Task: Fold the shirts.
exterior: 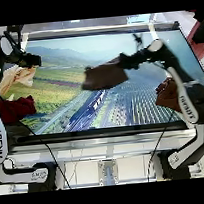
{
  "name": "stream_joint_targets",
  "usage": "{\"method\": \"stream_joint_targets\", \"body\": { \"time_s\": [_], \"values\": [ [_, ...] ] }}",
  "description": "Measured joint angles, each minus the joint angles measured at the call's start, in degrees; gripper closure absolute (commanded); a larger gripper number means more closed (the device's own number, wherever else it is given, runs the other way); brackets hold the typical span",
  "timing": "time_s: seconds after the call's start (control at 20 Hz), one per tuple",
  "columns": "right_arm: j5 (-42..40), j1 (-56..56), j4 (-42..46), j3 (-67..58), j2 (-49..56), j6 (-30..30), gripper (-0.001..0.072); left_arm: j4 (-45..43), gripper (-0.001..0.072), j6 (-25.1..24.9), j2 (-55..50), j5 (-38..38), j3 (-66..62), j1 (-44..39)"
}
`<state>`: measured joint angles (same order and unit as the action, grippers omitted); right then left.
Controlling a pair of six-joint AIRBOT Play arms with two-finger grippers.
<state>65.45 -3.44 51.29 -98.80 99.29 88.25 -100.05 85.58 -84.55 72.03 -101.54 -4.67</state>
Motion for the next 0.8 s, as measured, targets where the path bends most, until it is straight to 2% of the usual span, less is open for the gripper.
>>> {"method": "stream_joint_targets", "body": {
  "time_s": [0.35,0.6,0.8],
  "values": [
    [13.62,25.59,10.12,-0.15,-11.65,1.53,0.0687,1.42,0.0695,2.12,0.0,-0.39,0.0,0.0],
    [26.75,44.94,17.88,-0.15,-17.59,-0.98,0.0687,4.96,0.0695,2.58,0.0,-0.39,0.0,0.0],
    [34.95,53.02,28.76,2.21,-18.97,-2.78,0.0682,8.57,0.0694,2.8,0.0,-0.22,0.0,0.0]
  ]
}}
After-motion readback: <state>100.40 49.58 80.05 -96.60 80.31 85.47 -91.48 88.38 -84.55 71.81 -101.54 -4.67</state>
